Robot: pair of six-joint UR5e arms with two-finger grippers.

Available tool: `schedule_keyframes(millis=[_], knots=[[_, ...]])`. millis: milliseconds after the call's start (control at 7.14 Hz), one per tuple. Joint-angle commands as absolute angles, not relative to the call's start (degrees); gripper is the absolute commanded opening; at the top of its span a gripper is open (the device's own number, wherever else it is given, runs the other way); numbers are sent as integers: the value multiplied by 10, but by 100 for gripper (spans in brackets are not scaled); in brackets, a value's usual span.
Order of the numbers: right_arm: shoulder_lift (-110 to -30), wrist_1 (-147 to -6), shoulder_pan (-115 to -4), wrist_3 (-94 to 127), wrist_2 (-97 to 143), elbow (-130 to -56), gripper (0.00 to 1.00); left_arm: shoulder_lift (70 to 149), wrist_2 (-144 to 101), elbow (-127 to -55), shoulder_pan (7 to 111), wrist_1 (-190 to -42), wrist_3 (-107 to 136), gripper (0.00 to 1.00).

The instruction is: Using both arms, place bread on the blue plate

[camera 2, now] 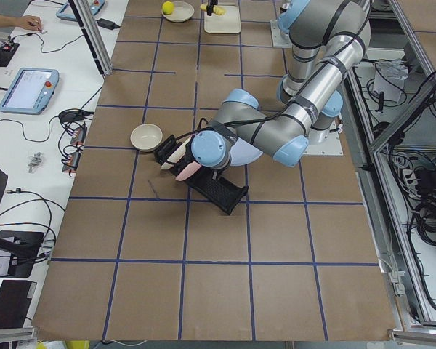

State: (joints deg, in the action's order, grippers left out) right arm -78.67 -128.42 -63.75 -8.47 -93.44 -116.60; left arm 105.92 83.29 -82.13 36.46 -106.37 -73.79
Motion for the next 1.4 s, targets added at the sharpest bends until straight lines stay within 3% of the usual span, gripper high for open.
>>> schedule_keyframes(millis=[0, 420, 840, 1260], knots=[[-855, -1197, -642, -89, -929, -1131, 17, 1056, 784, -825, 388, -1067, -684, 2], [-938, -1176, -664, -142, -915, -1135, 15, 1059, 702, -853, 557, -1016, -524, 2], [-942, -1177, -701, -143, -915, -1130, 15, 1119, 644, -968, 744, -704, -283, 1], [-927, -1188, -817, -94, -925, -1113, 15, 1178, 635, -981, 916, -496, 42, 0]])
